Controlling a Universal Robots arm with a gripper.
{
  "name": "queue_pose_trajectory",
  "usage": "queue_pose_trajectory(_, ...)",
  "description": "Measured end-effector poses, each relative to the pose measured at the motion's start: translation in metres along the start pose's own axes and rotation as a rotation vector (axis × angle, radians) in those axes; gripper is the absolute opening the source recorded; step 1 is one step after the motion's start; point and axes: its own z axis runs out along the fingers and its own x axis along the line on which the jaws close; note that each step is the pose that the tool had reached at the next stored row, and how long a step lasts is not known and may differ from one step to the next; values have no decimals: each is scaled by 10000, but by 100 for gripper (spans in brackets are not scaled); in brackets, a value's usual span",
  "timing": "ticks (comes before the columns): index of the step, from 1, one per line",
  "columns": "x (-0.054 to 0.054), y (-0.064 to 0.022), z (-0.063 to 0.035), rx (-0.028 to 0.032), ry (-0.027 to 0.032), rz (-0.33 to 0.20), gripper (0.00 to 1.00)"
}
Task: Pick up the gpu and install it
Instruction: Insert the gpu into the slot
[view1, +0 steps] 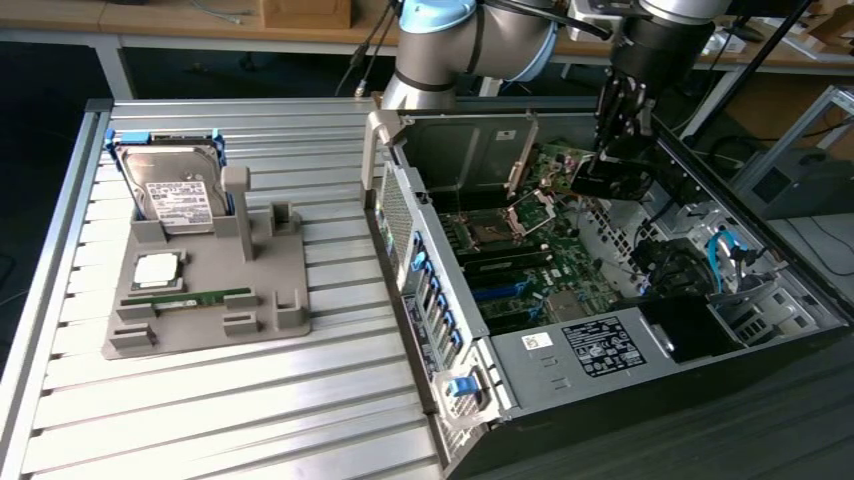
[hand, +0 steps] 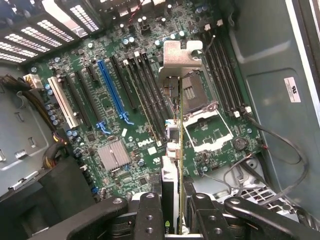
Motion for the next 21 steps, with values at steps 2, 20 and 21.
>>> queue_pose_trajectory(2, 0, 0, 0, -2, -8, -107, 27)
queue_pose_trajectory(20, 0, 0, 0, -17, -70, -927, 27)
queue_pose_trajectory(21, 0, 0, 0, -18, -74, -965, 27)
